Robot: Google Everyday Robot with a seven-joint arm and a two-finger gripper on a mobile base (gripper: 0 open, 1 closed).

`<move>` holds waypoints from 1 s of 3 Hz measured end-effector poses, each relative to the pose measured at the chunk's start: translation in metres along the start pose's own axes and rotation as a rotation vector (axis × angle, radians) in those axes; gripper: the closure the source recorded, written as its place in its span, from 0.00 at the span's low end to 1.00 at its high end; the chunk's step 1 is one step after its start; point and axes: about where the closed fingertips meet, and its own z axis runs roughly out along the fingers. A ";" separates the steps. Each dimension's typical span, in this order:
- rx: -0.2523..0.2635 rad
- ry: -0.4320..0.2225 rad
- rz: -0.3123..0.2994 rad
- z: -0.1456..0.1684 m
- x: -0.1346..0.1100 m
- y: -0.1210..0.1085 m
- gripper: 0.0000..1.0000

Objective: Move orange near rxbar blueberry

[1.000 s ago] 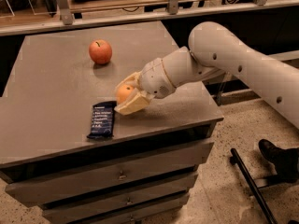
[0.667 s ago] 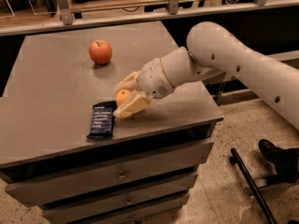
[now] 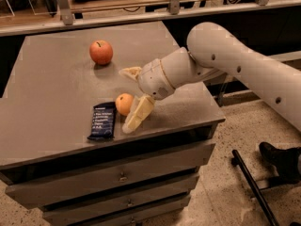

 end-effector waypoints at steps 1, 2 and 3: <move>0.024 0.005 -0.034 -0.017 -0.010 0.007 0.00; 0.103 0.025 -0.062 -0.054 -0.016 0.019 0.00; 0.103 0.025 -0.062 -0.054 -0.016 0.019 0.00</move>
Offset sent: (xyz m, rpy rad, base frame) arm -0.0301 -0.0804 0.0681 -0.0084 -0.1859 -0.1302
